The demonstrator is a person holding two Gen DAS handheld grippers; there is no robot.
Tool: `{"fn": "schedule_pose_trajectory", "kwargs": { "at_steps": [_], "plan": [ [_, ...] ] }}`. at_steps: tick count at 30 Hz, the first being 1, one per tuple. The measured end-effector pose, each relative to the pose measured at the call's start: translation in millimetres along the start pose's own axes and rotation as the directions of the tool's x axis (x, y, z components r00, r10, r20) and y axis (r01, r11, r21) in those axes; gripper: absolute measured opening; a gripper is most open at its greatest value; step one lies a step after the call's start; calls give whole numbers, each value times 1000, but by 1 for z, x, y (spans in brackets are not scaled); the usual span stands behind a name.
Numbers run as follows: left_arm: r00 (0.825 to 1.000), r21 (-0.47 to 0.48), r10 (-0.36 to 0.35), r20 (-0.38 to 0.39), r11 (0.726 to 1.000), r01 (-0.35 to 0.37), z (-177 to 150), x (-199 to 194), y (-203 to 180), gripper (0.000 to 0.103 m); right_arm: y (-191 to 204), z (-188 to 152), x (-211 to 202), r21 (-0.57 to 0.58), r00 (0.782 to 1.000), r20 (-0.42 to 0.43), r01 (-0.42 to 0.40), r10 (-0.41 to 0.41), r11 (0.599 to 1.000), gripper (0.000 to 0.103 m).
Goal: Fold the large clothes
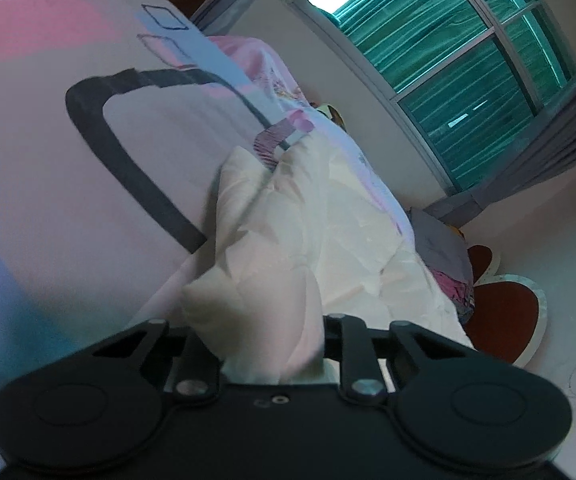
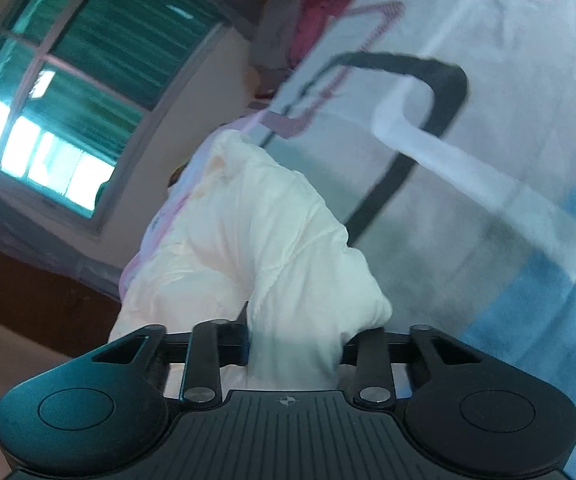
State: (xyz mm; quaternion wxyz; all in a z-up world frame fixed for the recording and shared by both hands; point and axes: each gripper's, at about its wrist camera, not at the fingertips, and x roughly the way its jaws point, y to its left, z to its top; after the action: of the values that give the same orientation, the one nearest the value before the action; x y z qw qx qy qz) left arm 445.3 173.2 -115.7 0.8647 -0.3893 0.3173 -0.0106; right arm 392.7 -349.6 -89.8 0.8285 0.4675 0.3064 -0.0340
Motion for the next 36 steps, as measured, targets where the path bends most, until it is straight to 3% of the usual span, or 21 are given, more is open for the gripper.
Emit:
{"fn": "schedule_pose_trajectory", "kwargs": {
  "at_steps": [13,36],
  "plan": [
    [1000,17,-8,14,1000,8,-23,-63,-6,21,0,-20,-62,-28,1000,-15,-14,13,1000,27],
    [1000,10,26,-1,1000,-26,-142,-211,40,21,-76,-97,-224,-62,998,-60,-20,16,998,27]
  ]
}}
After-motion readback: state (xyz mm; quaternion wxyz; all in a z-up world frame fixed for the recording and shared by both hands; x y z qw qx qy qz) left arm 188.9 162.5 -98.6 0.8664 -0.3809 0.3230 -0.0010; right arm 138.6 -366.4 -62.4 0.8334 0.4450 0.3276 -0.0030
